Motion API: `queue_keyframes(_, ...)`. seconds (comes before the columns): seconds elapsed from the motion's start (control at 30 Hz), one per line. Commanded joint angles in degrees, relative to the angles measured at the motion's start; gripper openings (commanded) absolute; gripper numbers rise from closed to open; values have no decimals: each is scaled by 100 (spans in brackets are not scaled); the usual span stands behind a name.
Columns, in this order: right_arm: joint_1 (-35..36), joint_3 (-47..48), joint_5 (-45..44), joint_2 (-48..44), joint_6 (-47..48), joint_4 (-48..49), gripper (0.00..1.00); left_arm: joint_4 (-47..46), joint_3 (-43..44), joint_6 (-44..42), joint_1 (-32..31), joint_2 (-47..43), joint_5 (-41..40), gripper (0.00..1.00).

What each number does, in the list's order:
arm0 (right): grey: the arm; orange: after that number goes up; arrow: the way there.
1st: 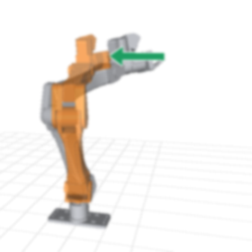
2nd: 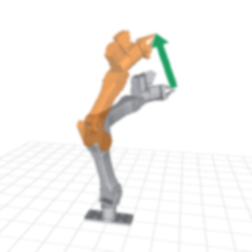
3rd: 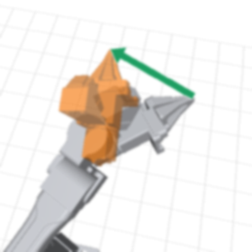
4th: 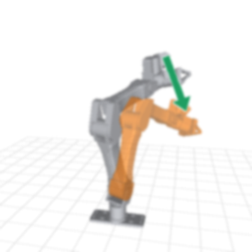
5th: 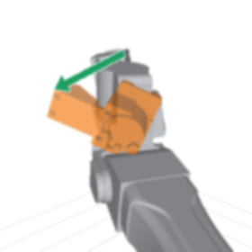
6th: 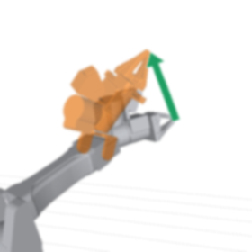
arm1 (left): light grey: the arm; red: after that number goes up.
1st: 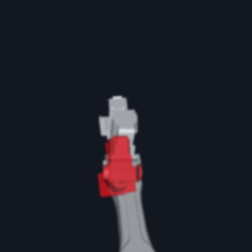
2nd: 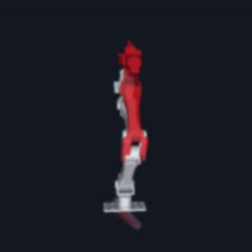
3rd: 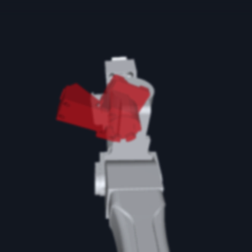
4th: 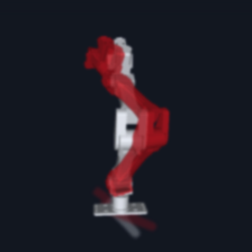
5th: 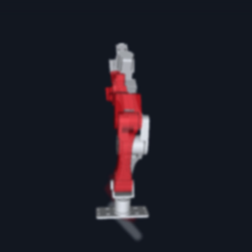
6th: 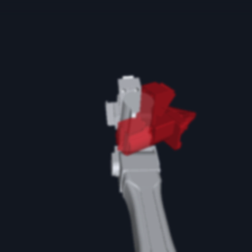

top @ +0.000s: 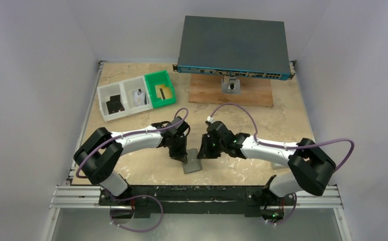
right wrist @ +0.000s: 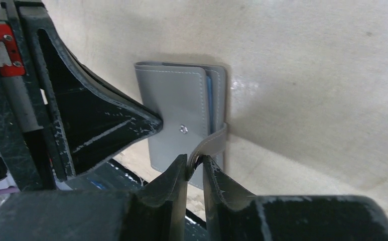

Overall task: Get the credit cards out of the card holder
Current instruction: Close the card holder at the center of the board, then reset both arms

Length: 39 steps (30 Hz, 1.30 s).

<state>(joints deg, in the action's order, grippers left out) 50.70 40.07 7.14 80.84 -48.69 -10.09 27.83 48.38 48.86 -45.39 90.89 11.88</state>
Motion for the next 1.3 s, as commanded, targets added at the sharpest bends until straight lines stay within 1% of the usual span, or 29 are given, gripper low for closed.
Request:
queue_keyframes(0.0, 45, 208, 480, 266, -178, 767, 19, -43, 58, -8, -6, 51, -46, 1)
queue_keyframes(0.13, 45, 146, 695, 528, -339, 1203, 26, -24, 78, -34, -9, -11, -21, 1)
queue_keyframes(0.4, 46, 0, 707, 851, -592, 1547, 26, -11, 84, -71, -8, -116, 50, 0)
queue_keyframes(0.7, 44, -199, 567, 1002, -728, 1551, 28, 308, 236, -180, -6, -438, -39, 0)
queue_keyframes(0.9, 46, -166, 561, 900, -747, 1481, 28, 936, 424, -299, -9, -1130, -452, 3)
queue_keyframes(0.97, 41, -110, 566, 818, -724, 1451, 28, 1163, 523, -388, -2, -1405, -602, 6)
queue_keyframes(1.03, 45, -14, 570, 731, -678, 1414, 28, 1354, 627, -469, 11, -1692, -743, 10)
queue_keyframes(1.27, 46, 436, 528, 271, -429, 1199, 29, 1849, 1056, -881, 27, -2643, -1279, 15)
